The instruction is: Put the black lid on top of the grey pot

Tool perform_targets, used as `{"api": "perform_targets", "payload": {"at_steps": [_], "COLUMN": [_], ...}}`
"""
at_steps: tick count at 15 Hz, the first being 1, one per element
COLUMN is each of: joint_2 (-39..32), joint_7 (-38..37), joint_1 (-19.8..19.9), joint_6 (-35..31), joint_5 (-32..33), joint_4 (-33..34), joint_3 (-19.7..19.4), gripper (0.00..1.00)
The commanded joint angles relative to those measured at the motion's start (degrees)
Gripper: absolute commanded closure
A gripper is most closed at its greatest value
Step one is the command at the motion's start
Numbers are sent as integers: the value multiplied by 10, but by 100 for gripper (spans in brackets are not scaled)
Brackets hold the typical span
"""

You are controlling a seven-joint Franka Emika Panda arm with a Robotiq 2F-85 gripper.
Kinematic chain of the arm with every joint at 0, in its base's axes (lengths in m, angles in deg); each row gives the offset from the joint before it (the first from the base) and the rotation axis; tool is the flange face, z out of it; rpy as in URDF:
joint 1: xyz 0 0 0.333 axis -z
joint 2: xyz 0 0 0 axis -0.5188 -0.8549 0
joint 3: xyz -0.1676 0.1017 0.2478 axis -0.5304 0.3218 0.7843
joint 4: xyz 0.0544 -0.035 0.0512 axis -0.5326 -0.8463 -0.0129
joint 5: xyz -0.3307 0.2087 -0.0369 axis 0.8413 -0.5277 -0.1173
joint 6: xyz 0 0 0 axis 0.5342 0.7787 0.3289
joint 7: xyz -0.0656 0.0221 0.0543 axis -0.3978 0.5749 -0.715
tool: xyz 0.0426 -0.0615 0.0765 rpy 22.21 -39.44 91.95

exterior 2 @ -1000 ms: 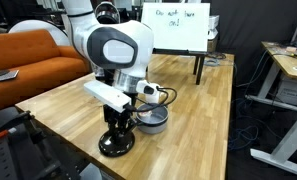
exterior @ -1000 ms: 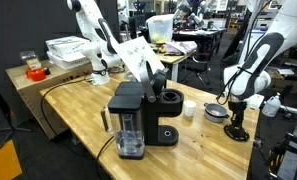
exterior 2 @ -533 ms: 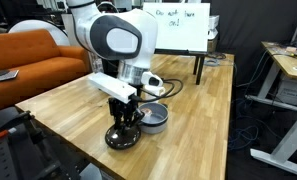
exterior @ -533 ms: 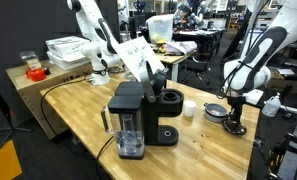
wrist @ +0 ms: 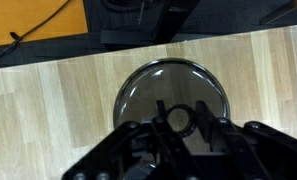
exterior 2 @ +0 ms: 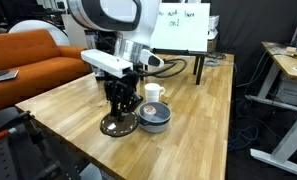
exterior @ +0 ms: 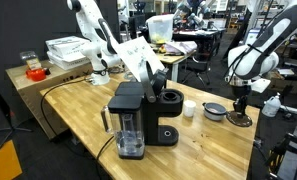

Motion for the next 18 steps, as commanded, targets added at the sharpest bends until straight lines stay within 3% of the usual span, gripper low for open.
{"api": "perform_targets", "payload": {"at_steps": [1, 9, 14, 18], "joint_2": [28, 57, 53, 6], "joint_7": [-6, -6, -20, -17], "joint_1": [1, -1, -5, -3], "joint_6": [29, 41, 45, 45], "joint_5": [-1, -1, 15, 24], "joint_4": [-18, -21, 27, 84], "joint_3": [-1, -2, -10, -15], "gripper": [77, 79, 79, 78]}}
